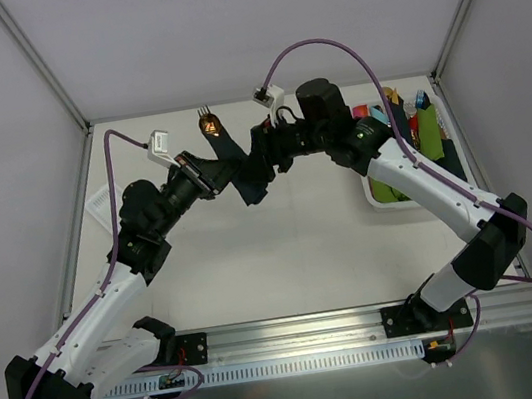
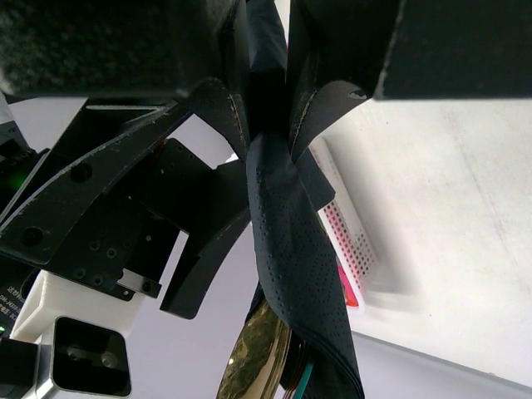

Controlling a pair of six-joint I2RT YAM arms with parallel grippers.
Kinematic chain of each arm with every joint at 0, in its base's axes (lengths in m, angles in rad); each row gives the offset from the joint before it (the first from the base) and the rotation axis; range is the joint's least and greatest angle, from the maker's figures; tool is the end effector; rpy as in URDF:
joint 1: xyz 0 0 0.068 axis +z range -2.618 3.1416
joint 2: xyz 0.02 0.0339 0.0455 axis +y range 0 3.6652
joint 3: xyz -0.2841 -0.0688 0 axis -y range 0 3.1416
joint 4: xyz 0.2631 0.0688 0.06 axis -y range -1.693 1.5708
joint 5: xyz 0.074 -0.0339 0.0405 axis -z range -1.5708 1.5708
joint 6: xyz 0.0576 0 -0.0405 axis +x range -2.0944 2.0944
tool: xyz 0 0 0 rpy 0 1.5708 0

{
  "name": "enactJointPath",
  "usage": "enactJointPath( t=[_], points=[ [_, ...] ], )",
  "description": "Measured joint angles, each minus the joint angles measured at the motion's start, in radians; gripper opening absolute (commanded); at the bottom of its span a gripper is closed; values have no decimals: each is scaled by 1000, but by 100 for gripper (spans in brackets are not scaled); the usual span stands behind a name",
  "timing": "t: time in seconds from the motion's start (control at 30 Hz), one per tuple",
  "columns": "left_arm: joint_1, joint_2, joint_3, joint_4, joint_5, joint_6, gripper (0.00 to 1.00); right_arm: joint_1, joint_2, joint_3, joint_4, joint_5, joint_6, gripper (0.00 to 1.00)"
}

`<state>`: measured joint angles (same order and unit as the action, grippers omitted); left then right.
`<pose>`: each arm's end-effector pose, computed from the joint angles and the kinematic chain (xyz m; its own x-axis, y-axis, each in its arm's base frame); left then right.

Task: Place the utensils on the paper napkin and roll it up

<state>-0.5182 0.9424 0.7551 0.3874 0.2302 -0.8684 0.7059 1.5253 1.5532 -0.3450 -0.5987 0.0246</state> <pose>0.2108 -0.1353 0.3791 -0.4048 -0.6247 -0.6678 0.5689 0.3997 -0.7188 0.2711 0.2738 0.4267 -0.2604 -0.1953 -0.9455 -0.9373 0.2862 0.1990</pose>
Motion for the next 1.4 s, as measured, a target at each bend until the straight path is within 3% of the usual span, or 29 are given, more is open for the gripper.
enactJointPath(
  t=[0.3,0.5,0.87,1.23,1.4],
  points=[
    [0,3,0,23,17,-7,0,-4,0,0,-1,16,-1,73],
    [0,23,0,63,50,-17,0,-7,0,0,0,-16,1,72],
    [0,32,0,142,85,-58,0,-14,5,-3,52,-139,27,45],
    [1,50,-19,237,110,-92,0,-53,5,-63,185,-269,157,34],
    [0,54,-19,261,112,-98,0,-72,5,-91,262,-330,250,14]
  ],
)
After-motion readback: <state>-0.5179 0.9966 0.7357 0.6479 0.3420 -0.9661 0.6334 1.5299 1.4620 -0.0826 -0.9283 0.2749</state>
